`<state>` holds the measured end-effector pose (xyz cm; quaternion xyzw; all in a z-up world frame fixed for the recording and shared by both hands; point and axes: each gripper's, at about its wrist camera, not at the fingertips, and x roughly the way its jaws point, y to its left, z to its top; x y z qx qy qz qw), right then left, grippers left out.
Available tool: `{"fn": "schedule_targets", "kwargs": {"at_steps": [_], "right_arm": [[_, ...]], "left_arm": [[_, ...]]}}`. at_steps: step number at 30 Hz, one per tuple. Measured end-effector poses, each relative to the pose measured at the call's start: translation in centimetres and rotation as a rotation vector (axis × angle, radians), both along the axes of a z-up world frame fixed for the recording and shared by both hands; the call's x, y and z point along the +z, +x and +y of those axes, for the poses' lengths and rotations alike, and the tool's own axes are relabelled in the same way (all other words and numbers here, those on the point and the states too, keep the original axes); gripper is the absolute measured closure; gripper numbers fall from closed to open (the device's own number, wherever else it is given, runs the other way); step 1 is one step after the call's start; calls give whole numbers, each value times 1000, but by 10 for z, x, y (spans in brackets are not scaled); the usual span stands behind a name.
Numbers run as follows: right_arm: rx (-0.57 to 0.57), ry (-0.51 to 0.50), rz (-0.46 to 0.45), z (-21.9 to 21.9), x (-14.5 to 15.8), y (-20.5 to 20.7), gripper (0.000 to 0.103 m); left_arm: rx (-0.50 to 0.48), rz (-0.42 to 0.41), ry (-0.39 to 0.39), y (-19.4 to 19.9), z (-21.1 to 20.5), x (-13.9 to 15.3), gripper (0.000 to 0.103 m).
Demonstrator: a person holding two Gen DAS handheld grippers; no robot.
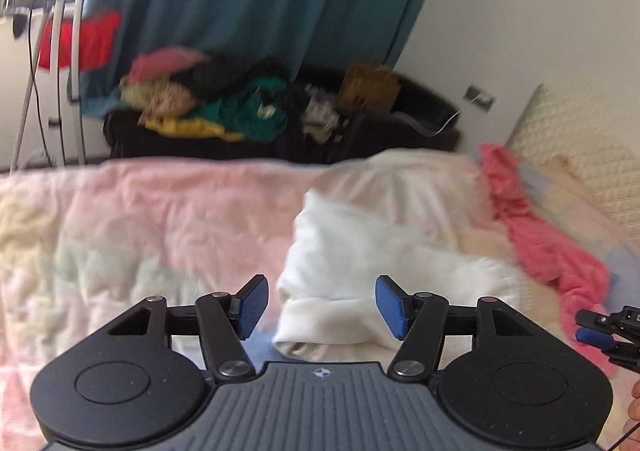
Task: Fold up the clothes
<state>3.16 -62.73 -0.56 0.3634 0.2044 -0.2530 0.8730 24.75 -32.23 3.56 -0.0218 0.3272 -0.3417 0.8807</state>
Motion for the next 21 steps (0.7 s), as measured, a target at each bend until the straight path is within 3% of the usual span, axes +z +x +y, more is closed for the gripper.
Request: {"fn": "schedule_targets", "kwargs": {"at_steps": [4, 8, 14, 15, 17, 18, 21], "right_arm": [[58, -79, -40, 34, 49, -35, 60], [134, -154, -55, 77, 89, -71, 59], [238, -240, -94, 146, 124, -119, 58], [258, -263, -104, 157, 128, -125, 54], [286, -326, -128, 176, 130, -136, 25], [291, -359, -141, 186, 130, -143, 19], [289, -401, -180, 207, 124, -157, 17]], "left_arm": [[-28, -74, -10, -61, 16, 50, 34], [-47, -134, -28, -127, 37, 83, 19], [-39, -240, -16, -214, 76, 108, 0], [-34, -269, -7, -229, 82, 109, 0], [-23, -326, 11, -257, 94, 112, 0], [-18, -346, 15, -269, 99, 112, 0], [-3, -385, 11, -300, 115, 103, 0]]}}
